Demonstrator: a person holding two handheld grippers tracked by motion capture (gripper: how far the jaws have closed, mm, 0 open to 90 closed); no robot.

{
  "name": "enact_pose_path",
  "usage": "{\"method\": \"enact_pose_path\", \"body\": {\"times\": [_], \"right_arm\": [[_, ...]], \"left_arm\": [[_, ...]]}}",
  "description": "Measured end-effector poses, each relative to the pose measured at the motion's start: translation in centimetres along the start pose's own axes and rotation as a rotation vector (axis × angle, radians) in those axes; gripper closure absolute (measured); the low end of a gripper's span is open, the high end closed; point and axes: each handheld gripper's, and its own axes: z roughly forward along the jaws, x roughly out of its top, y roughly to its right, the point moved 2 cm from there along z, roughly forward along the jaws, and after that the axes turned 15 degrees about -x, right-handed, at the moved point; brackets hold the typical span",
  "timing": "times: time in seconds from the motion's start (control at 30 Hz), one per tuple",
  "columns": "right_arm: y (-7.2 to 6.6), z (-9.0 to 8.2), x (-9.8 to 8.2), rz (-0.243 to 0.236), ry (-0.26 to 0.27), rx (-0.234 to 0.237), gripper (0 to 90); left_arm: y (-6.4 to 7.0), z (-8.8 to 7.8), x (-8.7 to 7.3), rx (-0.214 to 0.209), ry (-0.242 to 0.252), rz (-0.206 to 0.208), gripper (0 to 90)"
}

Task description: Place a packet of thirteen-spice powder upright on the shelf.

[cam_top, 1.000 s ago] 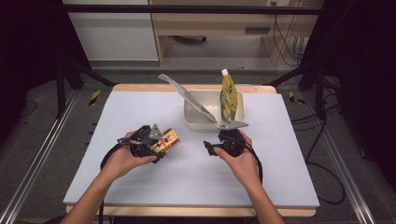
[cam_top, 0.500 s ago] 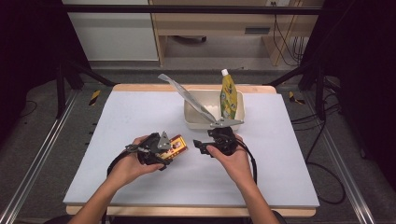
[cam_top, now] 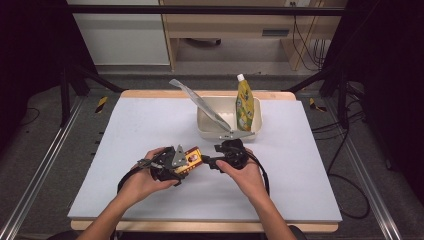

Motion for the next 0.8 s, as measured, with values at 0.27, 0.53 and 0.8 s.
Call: {"method": "enact_pose_path", "body": {"times": [0.27,0.53,0.8], "right_arm": [[-0.2,0.3,0.1,0.012,-0.010,0.024,31.9],[0.6,-0.1,0.2,0.036,-0.007,0.034,32.0],[0.8,-0.1,0.1,0.043,-0.024,0.058,32.0]], "left_arm": [[0.4,0.3,0.8,0.007,0.022,0.022,31.5],[0.7,0.3,2.4,0.014,0.053,0.057,31.5],[1.2,0.5,3.1,0.032,0.070,0.095,31.5]]}}
